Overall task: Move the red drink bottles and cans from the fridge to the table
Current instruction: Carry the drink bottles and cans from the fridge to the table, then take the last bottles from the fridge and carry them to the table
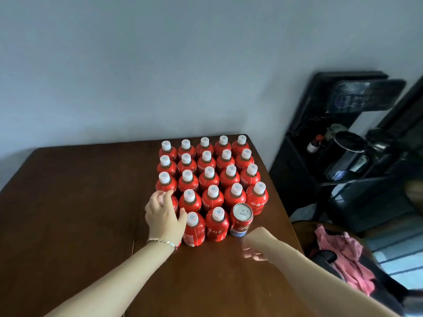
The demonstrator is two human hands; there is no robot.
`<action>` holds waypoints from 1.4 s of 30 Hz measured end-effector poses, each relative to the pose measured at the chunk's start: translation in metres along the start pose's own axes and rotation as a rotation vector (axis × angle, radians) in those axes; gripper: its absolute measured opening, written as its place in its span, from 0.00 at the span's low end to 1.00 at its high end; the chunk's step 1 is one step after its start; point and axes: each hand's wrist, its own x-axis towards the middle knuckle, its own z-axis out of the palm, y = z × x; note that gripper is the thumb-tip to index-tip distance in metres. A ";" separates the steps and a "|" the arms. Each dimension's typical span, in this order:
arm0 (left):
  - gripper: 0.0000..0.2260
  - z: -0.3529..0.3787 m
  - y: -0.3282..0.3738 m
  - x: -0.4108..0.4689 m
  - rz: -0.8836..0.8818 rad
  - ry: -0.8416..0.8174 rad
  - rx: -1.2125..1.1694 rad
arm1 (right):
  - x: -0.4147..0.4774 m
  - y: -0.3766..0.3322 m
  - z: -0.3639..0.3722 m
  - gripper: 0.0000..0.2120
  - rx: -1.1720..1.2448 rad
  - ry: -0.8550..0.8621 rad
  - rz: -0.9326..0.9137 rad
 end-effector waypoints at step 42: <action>0.11 -0.219 0.338 -1.141 2.648 -0.905 -0.046 | -0.881 0.870 0.040 0.12 0.313 1.295 1.046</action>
